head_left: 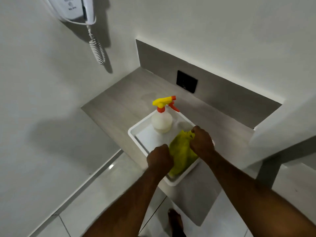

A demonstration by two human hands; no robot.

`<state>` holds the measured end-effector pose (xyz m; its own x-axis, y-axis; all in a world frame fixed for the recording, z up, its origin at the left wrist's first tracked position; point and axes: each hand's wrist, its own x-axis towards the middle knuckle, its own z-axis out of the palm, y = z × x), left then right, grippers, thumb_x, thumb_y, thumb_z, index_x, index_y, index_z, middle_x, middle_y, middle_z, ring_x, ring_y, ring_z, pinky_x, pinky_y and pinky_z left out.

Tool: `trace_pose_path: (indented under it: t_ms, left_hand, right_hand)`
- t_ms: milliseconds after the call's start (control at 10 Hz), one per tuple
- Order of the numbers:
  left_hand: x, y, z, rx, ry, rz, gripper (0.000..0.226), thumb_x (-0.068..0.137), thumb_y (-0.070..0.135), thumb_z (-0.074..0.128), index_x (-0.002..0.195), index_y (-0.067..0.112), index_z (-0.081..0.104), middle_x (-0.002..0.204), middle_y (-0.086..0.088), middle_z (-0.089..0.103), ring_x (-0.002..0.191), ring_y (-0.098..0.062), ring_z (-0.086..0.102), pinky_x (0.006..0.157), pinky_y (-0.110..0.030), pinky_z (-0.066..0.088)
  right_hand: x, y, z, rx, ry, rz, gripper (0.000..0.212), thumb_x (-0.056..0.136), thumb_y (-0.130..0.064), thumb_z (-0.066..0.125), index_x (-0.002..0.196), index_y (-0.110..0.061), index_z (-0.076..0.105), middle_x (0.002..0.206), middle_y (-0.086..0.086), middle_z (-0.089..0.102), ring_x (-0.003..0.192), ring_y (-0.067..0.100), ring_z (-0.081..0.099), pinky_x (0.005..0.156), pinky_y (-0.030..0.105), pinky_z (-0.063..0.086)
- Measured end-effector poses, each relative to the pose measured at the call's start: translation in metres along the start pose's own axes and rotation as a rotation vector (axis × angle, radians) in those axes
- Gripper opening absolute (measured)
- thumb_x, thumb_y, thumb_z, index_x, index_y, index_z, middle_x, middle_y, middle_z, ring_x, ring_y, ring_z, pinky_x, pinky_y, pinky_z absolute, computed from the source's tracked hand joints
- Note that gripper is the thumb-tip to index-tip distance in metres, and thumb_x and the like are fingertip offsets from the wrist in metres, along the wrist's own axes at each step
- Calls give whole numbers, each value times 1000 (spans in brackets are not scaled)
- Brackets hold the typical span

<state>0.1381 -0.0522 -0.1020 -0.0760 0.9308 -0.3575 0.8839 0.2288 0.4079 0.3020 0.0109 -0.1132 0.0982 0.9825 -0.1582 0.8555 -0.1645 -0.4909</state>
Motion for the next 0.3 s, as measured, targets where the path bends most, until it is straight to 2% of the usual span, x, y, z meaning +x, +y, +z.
trace_pose_path:
  t_ms: [100, 200, 300]
  left_hand:
    - [2, -2, 3, 357, 74, 27, 20, 77, 13, 55, 97, 15, 61, 99, -8, 64, 98, -32, 61, 71, -38, 48]
    - [-1, -8, -3, 483, 165, 79, 24, 81, 21, 57, 103, 14, 60, 103, -9, 61, 99, -32, 56, 75, -40, 45]
    - [5, -28, -39, 507, 324, 163, 32, 82, 39, 59, 103, 14, 60, 102, -9, 63, 97, -31, 56, 76, -40, 43]
  right_hand:
    - [-1, 2, 6, -138, -54, -57, 27, 90, -14, 52, 117, -13, 57, 118, 11, 64, 107, 31, 62, 88, 40, 51]
    - [-6, 1, 4, -255, 56, -256, 20, 85, -5, 56, 104, -7, 61, 106, 16, 64, 91, 37, 65, 76, 43, 56]
    - [-5, -17, -15, -279, 319, -456, 6, 77, -3, 64, 82, -2, 65, 79, 16, 65, 64, 34, 64, 57, 36, 53]
